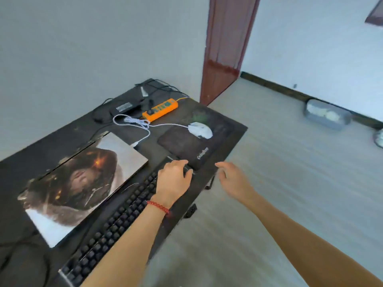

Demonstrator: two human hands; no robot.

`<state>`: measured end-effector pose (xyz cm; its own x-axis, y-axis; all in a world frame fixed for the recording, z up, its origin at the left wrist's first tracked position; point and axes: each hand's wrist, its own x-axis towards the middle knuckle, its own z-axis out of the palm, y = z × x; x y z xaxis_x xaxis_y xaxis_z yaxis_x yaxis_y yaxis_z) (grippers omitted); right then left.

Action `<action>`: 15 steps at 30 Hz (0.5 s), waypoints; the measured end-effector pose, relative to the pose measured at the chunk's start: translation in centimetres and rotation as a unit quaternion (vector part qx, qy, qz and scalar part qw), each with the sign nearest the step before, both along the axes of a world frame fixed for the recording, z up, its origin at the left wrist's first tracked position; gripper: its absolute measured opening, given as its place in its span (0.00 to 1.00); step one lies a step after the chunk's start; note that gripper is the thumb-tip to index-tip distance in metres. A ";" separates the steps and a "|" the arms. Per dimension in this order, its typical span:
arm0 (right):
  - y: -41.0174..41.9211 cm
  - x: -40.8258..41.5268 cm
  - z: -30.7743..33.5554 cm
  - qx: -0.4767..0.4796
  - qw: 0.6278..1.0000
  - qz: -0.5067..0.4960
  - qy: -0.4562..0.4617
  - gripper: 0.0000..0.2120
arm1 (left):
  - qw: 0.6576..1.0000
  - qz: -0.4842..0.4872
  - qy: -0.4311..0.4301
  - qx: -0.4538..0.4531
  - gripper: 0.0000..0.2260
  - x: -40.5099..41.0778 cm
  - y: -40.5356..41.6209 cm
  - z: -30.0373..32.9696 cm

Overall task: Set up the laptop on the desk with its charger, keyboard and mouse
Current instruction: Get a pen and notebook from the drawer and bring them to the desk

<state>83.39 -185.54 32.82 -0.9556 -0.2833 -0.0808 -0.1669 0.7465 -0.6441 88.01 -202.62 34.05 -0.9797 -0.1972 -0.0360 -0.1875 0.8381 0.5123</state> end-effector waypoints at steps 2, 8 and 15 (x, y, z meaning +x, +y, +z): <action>8.2 -1.5 1.0 0.018 0.999 -0.047 0.009 0.15 | 0.999 -0.047 0.007 0.004 0.14 -3.3 7.5 1.1; 32.3 -4.5 3.7 0.023 0.976 -0.217 0.006 0.16 | 0.977 -0.211 0.032 0.020 0.16 -13.1 31.3 3.4; 53.5 -8.7 3.0 0.016 0.931 -0.365 -0.007 0.16 | 0.934 -0.356 0.011 0.015 0.18 -21.5 53.3 2.4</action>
